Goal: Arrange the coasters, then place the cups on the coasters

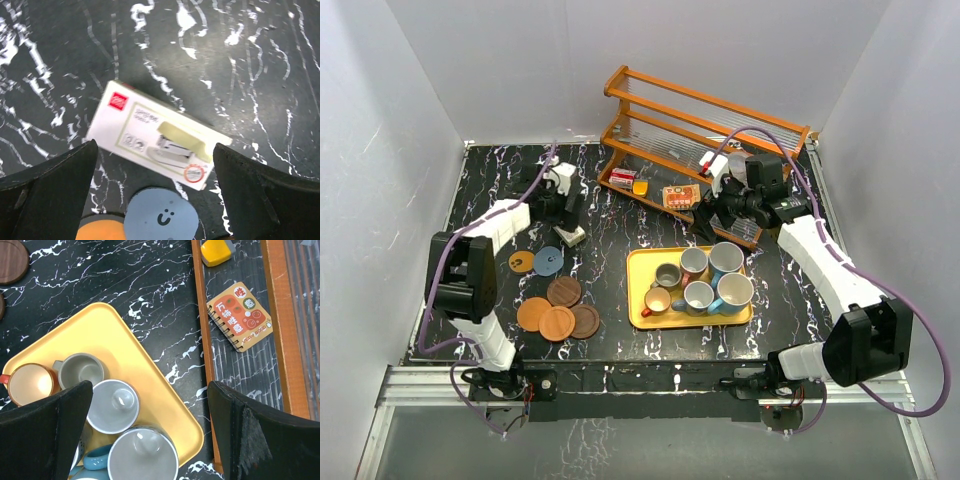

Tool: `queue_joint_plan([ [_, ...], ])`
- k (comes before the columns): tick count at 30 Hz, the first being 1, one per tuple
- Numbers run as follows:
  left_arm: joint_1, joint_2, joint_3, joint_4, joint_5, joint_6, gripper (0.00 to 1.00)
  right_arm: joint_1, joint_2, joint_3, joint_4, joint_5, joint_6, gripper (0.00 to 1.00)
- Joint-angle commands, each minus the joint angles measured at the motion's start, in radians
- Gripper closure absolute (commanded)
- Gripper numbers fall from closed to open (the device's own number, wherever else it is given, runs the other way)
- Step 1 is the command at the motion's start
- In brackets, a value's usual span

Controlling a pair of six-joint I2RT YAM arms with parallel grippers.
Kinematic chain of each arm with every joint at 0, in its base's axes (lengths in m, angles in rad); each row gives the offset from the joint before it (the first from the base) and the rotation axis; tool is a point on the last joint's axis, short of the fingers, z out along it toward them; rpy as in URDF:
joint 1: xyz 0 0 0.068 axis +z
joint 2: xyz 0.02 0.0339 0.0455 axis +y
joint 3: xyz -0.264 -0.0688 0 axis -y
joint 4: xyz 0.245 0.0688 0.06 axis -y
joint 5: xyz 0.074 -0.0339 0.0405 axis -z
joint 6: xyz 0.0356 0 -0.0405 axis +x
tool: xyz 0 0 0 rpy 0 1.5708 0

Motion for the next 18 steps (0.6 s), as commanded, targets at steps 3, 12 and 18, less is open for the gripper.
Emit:
queue_joint_plan([
  [3, 0.077, -0.008, 0.024, -0.033, 0.007, -0.162, 0.01, 0.004, -0.045, -0.007, 0.074, -0.028, -0.008, 0.02],
  [12, 0.086, 0.121, 0.095, -0.077, 0.231, -0.287, 0.13, 0.003, -0.042, -0.027, 0.093, -0.023, -0.008, 0.02],
  [18, 0.024, 0.220, 0.190, -0.096, 0.364, -0.355, 0.20, 0.004, -0.034, -0.035, 0.102, -0.016, -0.008, 0.02],
])
